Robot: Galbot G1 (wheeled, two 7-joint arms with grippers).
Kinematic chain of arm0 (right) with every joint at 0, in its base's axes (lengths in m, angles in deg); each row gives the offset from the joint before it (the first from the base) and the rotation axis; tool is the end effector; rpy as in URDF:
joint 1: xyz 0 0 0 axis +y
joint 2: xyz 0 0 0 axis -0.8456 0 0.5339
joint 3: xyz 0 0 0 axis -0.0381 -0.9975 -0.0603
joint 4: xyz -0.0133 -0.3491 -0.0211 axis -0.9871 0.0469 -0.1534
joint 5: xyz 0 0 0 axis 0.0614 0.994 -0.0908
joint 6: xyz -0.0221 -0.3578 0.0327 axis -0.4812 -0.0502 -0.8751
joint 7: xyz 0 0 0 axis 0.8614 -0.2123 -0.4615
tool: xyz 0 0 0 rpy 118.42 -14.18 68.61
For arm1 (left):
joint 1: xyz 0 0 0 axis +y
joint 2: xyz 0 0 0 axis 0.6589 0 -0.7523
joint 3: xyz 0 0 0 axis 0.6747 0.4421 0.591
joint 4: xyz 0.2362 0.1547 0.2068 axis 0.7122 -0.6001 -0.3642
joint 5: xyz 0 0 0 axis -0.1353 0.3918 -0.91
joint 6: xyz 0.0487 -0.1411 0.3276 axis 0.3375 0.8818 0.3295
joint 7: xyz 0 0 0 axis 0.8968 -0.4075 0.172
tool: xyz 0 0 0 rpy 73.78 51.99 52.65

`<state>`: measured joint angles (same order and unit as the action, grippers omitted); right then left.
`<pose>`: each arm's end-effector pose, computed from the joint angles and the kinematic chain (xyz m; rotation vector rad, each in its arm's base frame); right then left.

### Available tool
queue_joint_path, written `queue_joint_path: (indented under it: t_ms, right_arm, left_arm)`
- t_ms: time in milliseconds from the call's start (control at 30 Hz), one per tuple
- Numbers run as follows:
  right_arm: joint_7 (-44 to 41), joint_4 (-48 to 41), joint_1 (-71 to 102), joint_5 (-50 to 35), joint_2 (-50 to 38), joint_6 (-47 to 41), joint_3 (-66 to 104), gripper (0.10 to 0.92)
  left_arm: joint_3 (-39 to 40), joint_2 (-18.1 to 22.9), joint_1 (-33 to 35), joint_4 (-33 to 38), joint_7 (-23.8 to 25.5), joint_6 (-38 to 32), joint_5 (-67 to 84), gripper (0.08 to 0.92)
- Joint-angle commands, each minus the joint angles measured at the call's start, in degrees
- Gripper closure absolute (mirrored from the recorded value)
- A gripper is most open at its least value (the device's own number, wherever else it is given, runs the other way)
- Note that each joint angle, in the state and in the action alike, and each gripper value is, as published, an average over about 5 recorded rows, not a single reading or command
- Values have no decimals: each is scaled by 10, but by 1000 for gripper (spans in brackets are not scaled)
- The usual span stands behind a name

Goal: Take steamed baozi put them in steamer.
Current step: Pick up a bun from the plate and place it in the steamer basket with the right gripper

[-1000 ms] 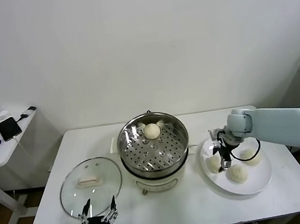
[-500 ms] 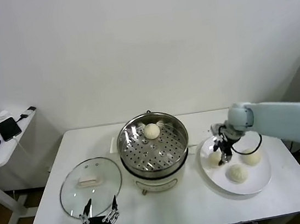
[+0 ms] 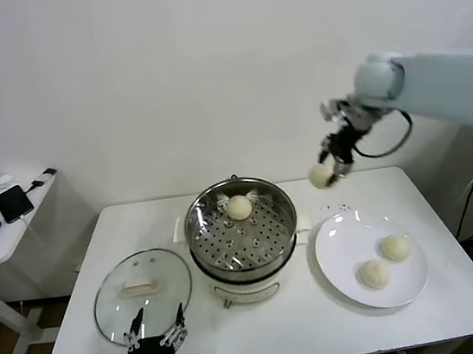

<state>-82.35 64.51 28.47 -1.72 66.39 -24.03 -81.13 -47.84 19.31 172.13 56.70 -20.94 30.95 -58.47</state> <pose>0.5657 0.0231 0.0632 1.4235 -1.5045 1.3048 0.1245 0.0197 -0.3344 0.0021 -2.8515 0.0285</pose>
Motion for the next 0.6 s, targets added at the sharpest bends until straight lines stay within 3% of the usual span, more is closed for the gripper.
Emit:
queue_joint_path:
  t_ms: [33, 600]
  right_arm:
    - [39, 34, -33, -113, 117, -46, 17, 384]
    - [107, -150, 213, -35, 271, -79, 52, 389]
  left_arm:
    - [0, -1, -4, 7, 1, 6, 6, 177]
    - [1, -2, -6, 9, 6, 12, 13, 177]
